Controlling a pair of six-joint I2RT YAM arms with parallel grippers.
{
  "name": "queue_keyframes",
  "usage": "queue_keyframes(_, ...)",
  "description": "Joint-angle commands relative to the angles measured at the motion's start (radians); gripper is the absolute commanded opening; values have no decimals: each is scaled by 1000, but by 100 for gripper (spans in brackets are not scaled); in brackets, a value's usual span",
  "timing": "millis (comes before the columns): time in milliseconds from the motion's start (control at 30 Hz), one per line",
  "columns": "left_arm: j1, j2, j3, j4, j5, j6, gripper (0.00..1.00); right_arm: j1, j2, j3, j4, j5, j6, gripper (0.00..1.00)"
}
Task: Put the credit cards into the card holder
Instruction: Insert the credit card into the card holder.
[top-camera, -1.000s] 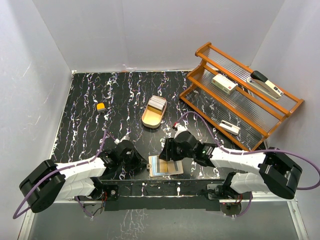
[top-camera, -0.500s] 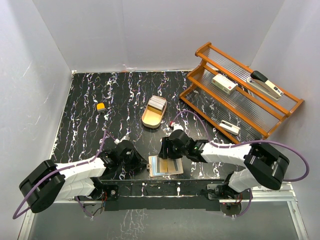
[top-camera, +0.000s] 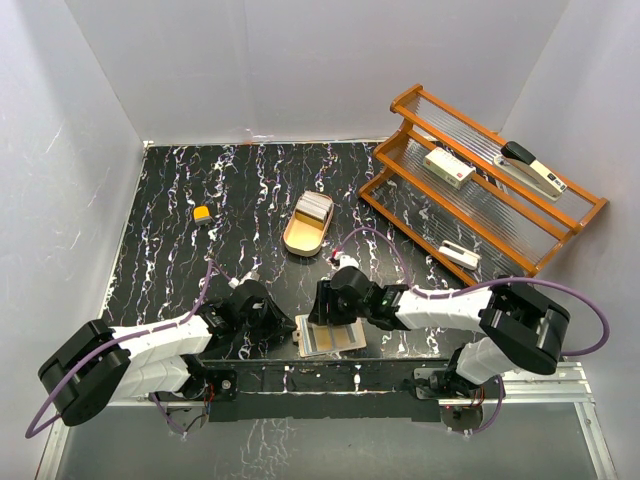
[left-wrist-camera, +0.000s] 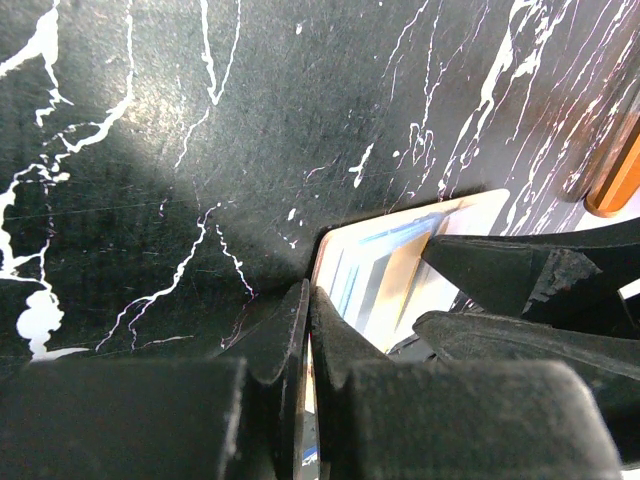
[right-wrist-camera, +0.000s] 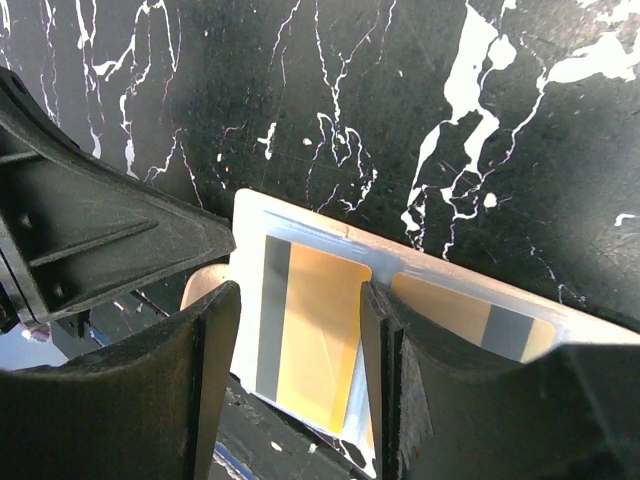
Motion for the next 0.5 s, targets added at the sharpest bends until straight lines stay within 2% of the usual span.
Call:
queue_keyframes(0,-5,5,-18,-40,-13,11,0,19,-8,24,39,-2,28,49)
queue_keyframes(233,-5,7,-21,-39,-15,9,0,19,-79,36,-58,50,50,52)
queue_keyframes(467,-5,2,-19,-43,-17,9,0,49,-88,-3,-46,45,106,51)
